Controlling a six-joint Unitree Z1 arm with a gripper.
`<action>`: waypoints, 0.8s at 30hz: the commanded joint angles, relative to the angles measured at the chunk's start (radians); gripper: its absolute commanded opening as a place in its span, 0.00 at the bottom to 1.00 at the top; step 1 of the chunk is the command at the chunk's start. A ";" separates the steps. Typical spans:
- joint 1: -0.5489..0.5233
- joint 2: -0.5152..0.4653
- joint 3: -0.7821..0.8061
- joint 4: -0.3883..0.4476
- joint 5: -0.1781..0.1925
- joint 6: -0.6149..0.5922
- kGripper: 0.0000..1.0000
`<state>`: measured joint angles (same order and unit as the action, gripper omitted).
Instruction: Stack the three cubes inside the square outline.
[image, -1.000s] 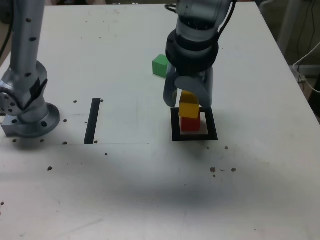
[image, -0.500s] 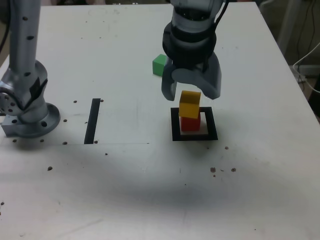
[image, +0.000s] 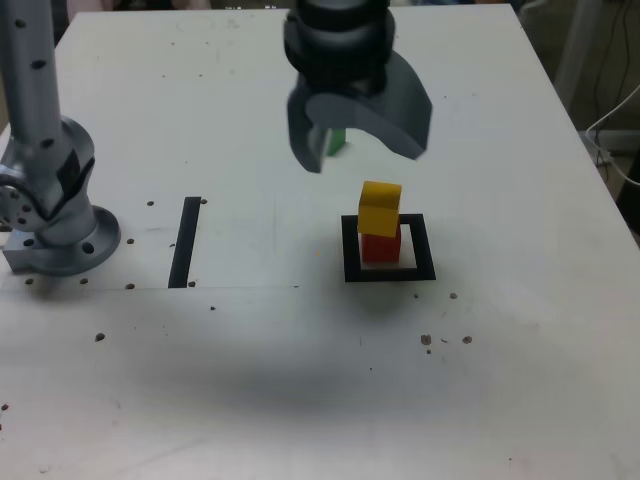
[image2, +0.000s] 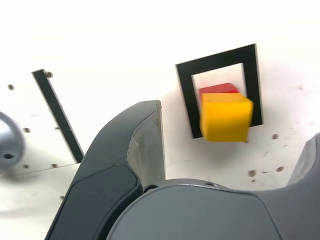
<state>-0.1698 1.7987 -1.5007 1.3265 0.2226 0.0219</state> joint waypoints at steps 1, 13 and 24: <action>0.030 -0.027 0.017 0.003 -0.009 0.046 0.99; 0.315 -0.110 0.074 0.099 0.094 0.323 0.99; 0.431 -0.039 0.054 0.030 0.133 0.500 0.99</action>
<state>0.2523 1.7453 -1.4530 1.3688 0.3546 0.5099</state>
